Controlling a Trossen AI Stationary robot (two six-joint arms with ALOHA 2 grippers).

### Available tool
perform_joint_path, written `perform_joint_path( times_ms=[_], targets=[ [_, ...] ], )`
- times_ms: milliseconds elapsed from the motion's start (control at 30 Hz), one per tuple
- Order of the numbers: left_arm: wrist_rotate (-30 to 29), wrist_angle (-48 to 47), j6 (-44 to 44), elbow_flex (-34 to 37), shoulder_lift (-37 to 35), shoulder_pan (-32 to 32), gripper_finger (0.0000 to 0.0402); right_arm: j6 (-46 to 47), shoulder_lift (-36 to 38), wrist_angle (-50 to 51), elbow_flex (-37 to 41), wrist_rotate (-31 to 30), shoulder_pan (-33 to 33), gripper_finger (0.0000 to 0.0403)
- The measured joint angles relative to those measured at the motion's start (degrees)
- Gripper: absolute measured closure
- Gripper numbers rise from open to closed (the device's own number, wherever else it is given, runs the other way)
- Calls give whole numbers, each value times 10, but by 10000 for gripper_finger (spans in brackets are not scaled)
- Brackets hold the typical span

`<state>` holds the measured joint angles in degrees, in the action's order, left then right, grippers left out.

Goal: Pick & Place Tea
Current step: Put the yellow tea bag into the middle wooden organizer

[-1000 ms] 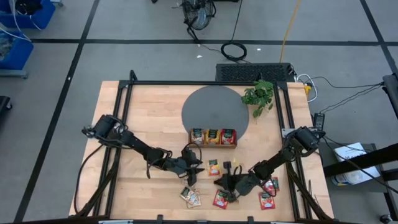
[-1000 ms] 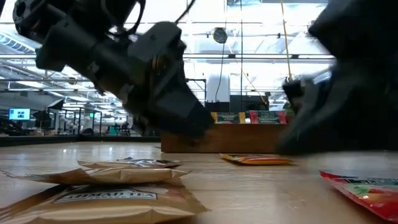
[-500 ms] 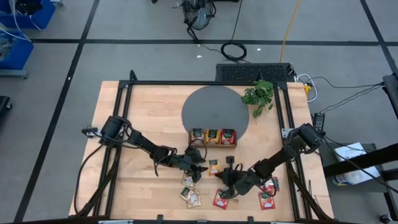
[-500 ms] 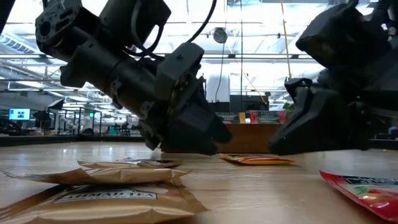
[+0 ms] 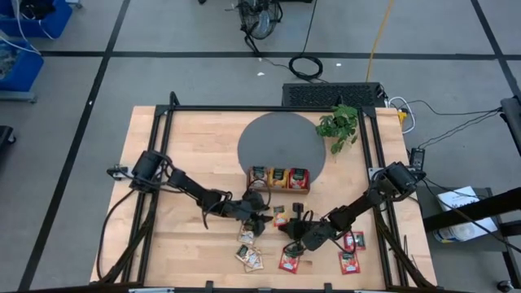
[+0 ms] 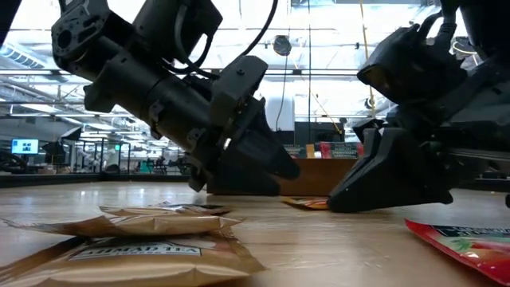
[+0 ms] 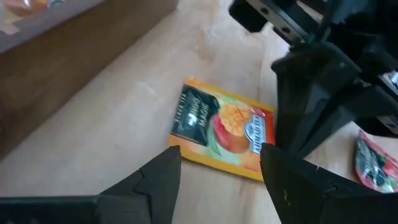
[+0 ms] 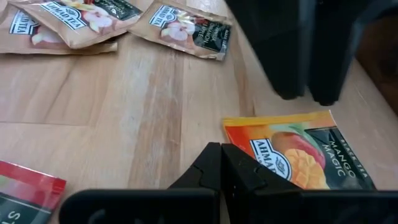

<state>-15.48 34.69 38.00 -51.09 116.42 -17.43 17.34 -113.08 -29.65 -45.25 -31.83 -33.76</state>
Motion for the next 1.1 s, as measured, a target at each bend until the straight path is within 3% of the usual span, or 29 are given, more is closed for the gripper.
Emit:
perform_joint_path(
  times_ms=[300, 500, 700, 1100],
  targets=[
    [-2, -3, 12, 0, 0, 14, 181, -92, 16, -68, 3, -6, -29, 403],
    [-2, -2, 16, 0, 0, 13, 181, -119, 34, -62, 3, -68, -30, 403],
    [-26, -1, 13, 0, 0, 7, 181, -69, 25, -8, 2, -40, -2, 403],
    [-29, -5, 15, 0, 0, 7, 181, -40, 8, -6, 1, -23, 11, 403]
  ],
)
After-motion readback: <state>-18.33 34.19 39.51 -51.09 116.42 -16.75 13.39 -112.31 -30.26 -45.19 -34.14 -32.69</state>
